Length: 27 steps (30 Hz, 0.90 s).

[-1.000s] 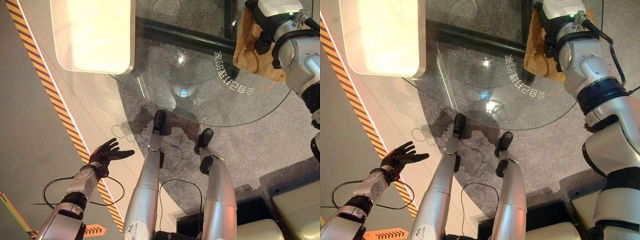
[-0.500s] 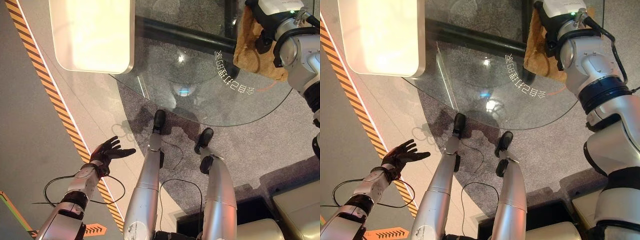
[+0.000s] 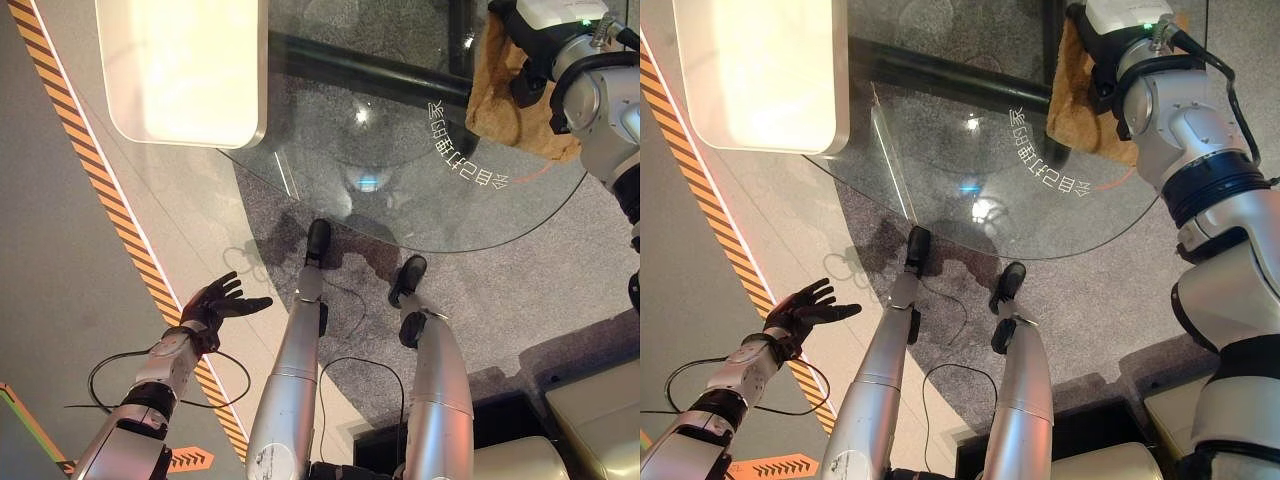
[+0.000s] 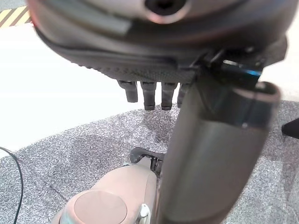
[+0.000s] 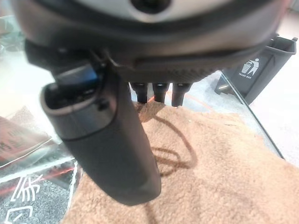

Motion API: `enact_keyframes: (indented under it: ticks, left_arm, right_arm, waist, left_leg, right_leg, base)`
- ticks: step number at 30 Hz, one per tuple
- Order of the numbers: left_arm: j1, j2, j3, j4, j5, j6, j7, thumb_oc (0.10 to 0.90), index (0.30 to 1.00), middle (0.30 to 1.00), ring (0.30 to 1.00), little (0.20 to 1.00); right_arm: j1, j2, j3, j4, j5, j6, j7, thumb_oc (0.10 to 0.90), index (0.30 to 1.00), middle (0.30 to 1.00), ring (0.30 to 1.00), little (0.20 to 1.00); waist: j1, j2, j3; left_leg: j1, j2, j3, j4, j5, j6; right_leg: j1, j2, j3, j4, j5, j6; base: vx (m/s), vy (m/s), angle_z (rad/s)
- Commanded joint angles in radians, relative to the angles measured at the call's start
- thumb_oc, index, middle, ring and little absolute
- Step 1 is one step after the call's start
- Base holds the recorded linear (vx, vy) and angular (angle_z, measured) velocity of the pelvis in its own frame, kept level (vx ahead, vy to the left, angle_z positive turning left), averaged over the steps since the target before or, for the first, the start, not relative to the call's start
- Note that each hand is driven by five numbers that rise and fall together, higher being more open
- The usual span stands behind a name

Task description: Wipe the table with a cloth and put it in the basket.

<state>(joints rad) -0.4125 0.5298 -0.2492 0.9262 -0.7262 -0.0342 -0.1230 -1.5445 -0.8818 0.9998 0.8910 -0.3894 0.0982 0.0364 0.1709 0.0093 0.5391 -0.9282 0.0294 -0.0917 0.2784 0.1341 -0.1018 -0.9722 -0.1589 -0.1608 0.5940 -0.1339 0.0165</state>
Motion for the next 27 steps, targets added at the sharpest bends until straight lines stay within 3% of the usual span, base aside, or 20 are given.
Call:
enact_keyframes:
  ticks: [1, 6, 7, 8, 9, 27]
  left_arm:
    - [0.105, 0.058, 0.021, 0.012, 0.020, -0.010, -0.002, 0.800, 0.900, 0.900, 0.900, 0.900]
    - [0.101, 0.059, 0.022, 0.010, 0.020, -0.010, -0.004, 0.800, 0.900, 0.900, 0.900, 0.900]
    - [0.100, 0.059, 0.022, 0.011, 0.019, -0.009, -0.003, 0.800, 0.900, 0.900, 0.900, 0.900]
    - [0.101, 0.059, 0.023, 0.012, 0.020, -0.010, -0.004, 0.800, 0.900, 0.900, 0.900, 0.900]
    - [0.101, 0.060, 0.024, 0.012, 0.019, -0.010, -0.006, 0.800, 0.900, 0.900, 0.900, 0.900]
    - [0.100, 0.065, 0.021, 0.007, 0.017, -0.007, -0.003, 0.800, 0.900, 0.900, 0.900, 0.900]
  right_arm:
    - [-0.045, -0.085, 0.049, 0.005, 0.030, -0.010, 0.040, 0.800, 0.900, 0.900, 0.900, 0.900]
    - [-0.056, -0.079, 0.052, 0.014, 0.033, -0.012, 0.053, 0.800, 0.900, 0.900, 0.900, 0.900]
    - [-0.057, -0.077, 0.053, 0.015, 0.034, -0.014, 0.059, 0.671, 0.789, 0.789, 0.789, 0.771]
    - [-0.057, -0.076, 0.053, 0.015, 0.035, -0.015, 0.063, 0.311, 0.481, 0.481, 0.481, 0.411]
    - [-0.056, -0.075, 0.053, 0.014, 0.033, -0.015, 0.069, 0.100, 0.300, 0.300, 0.300, 0.200]
    - [-0.057, -0.081, 0.059, -0.008, 0.014, -0.012, 0.058, 0.100, 0.300, 0.300, 0.300, 0.200]
  waist:
    - [-0.012, 0.028, -0.019]
    - [-0.008, 0.028, -0.019]
    - [-0.008, 0.028, -0.019]
    - [-0.008, 0.028, -0.019]
    - [-0.007, 0.029, -0.019]
    - [-0.008, 0.028, -0.019]
  left_leg:
    - [0.005, -0.045, 0.011, 0.070, -0.084, 0.065]
    - [0.005, -0.046, 0.011, 0.065, -0.083, 0.064]
    - [0.006, -0.046, 0.011, 0.065, -0.083, 0.064]
    - [0.005, -0.047, 0.010, 0.065, -0.082, 0.064]
    - [0.004, -0.047, 0.010, 0.066, -0.082, 0.064]
    - [0.004, -0.049, 0.012, 0.059, -0.080, 0.066]
  right_leg:
    - [0.046, 0.035, -0.038, -0.163, 0.127, 0.025]
    - [0.046, 0.034, -0.040, -0.168, 0.128, 0.024]
    - [0.047, 0.034, -0.041, -0.168, 0.128, 0.024]
    - [0.046, 0.034, -0.041, -0.167, 0.128, 0.024]
    - [0.045, 0.034, -0.041, -0.166, 0.128, 0.024]
    - [0.047, 0.034, -0.044, -0.178, 0.132, 0.026]
  base:
    - [0.00, 0.000, 0.00]
    - [0.00, 0.000, 0.00]
    - [0.00, 0.000, 0.00]
    - [0.00, 0.000, 0.00]
    - [0.00, 0.000, 0.00]
    - [0.00, 0.000, 0.00]
